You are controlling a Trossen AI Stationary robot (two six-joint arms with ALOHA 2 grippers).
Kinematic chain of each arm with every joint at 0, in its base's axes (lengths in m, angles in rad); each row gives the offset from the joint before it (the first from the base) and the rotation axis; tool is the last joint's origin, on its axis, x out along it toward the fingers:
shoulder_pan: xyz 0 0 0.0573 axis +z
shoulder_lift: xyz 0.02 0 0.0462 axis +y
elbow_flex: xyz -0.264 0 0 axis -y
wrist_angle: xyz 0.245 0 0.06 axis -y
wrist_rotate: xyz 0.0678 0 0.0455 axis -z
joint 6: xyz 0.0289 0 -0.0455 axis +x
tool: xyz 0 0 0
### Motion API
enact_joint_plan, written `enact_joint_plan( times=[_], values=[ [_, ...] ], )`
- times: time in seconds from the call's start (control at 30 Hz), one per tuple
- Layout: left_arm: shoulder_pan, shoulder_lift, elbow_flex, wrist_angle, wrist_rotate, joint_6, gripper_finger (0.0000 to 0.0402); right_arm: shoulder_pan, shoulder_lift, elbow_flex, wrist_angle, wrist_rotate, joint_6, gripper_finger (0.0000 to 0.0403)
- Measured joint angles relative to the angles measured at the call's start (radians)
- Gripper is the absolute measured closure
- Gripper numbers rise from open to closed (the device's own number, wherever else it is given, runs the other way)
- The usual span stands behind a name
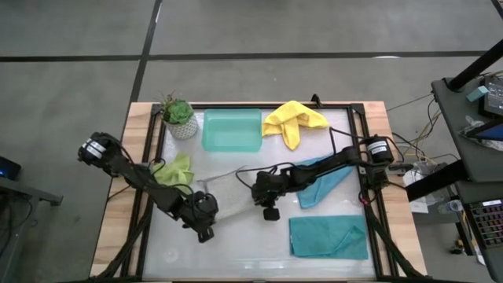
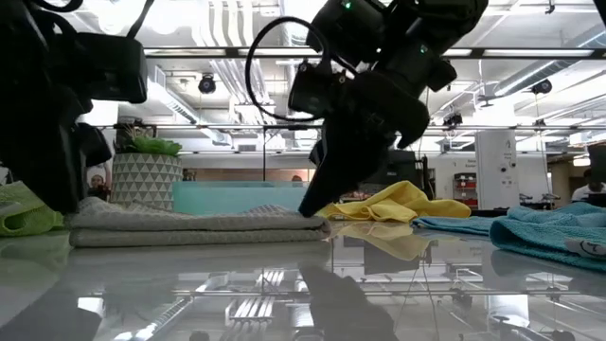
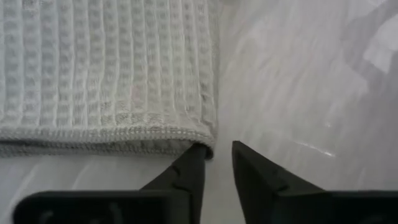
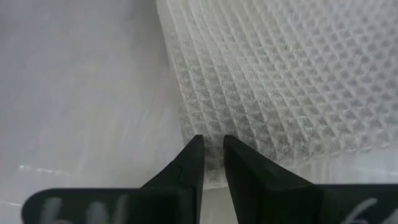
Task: Fold microfiber towels
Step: Fold the gray microfiber towel
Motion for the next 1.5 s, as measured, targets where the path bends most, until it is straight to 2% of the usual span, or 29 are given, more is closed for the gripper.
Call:
enact_joint_plan(
  times=[0.13,0.2,0.33,0.57,0.77,1.03,1.3,1.5],
  values=[
    [0.003,-0.035,0.003,-0.013,0.122,-0.001,0.0297,0.000,-0.030,0.000,-0.009,0.000,-0.004,0.0351],
    [0.002,-0.055,0.005,-0.023,0.142,-0.002,0.0291,0.000,-0.044,0.000,-0.009,0.000,-0.010,0.0351],
    [0.008,-0.085,0.005,-0.045,0.088,-0.001,0.0288,0.000,-0.049,0.000,0.005,0.000,-0.014,0.0351],
    [0.075,-0.110,0.006,-0.241,-0.072,0.004,0.0288,0.000,-0.042,-0.013,0.053,0.016,-0.015,0.0351],
    [0.175,-0.128,0.004,-0.312,-0.179,0.161,0.0288,0.000,-0.042,-0.031,0.106,0.017,-0.015,0.0351],
    [0.322,-0.132,-0.005,-0.346,-0.183,0.386,0.0288,0.000,-0.041,-0.040,0.116,0.018,-0.012,0.0351],
    [0.384,-0.131,-0.010,-0.358,-0.093,0.427,0.0293,0.000,-0.041,-0.051,0.119,0.018,-0.011,0.0351],
    [0.384,-0.127,-0.017,-0.355,-0.065,0.422,0.0334,0.000,-0.041,-0.058,0.141,0.018,-0.013,0.0351]
  ],
)
